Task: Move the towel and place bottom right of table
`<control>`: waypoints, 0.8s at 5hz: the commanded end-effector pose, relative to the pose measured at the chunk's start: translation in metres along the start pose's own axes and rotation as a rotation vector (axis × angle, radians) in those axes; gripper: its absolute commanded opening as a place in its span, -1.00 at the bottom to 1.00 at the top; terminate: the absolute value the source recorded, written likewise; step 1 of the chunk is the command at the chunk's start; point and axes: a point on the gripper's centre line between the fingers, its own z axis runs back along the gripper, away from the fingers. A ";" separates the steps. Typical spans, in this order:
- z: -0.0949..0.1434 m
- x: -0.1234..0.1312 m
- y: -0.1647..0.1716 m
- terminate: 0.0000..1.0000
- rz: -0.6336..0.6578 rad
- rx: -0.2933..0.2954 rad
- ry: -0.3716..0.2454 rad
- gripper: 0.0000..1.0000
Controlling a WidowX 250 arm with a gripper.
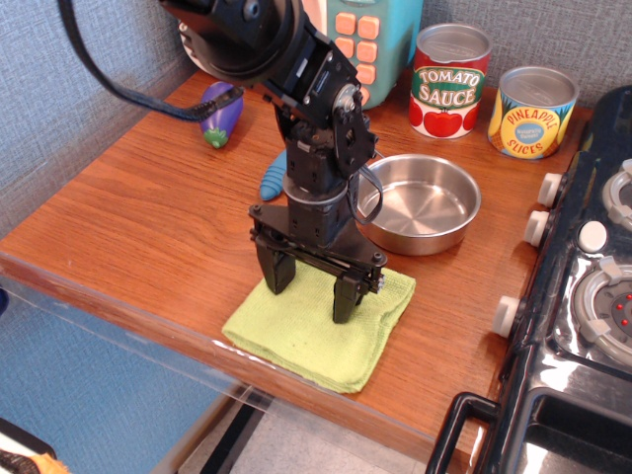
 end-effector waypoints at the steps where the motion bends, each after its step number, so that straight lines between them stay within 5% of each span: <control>1: -0.007 -0.006 0.084 -1.00 -0.163 0.092 0.039 1.00; 4: 0.009 -0.013 0.171 -1.00 -0.088 0.011 0.053 1.00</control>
